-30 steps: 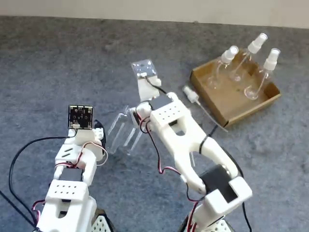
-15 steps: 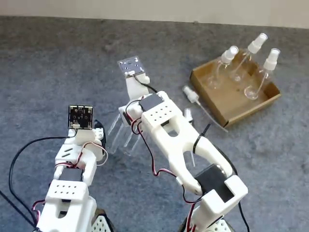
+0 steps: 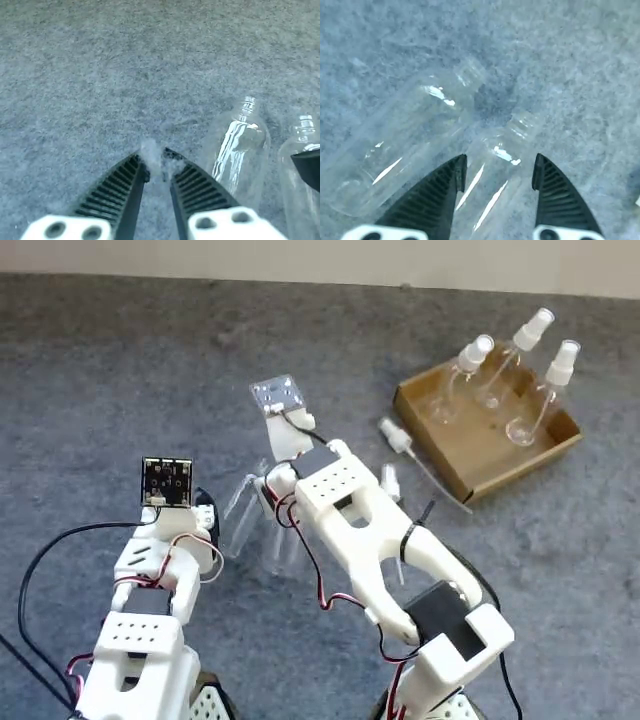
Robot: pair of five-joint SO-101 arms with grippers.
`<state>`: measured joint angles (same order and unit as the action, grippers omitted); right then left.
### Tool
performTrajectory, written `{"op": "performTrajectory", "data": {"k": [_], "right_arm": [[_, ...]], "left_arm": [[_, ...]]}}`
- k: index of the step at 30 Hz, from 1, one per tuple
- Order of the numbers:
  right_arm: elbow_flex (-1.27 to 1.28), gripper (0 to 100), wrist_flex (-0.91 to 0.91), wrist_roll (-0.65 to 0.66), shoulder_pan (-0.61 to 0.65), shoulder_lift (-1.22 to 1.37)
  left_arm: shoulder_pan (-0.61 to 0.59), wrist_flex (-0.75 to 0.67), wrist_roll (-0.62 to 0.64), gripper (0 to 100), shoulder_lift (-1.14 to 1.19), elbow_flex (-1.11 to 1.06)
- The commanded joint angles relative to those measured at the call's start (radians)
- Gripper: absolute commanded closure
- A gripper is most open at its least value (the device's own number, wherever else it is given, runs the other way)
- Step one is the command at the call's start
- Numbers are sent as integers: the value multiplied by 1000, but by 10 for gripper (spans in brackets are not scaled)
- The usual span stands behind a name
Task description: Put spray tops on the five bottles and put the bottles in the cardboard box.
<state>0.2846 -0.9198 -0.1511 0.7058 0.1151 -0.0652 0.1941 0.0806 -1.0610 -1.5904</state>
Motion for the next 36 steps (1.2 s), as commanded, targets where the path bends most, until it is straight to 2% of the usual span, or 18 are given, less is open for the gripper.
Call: {"op": "performTrajectory", "data": {"k": [1, 36], "right_arm": [[12, 817, 10, -3, 12, -13], [50, 817, 8, -3, 5, -15]], "left_arm": [[-8, -17, -9, 993, -4, 67], [-7, -17, -9, 993, -7, 67]]}}
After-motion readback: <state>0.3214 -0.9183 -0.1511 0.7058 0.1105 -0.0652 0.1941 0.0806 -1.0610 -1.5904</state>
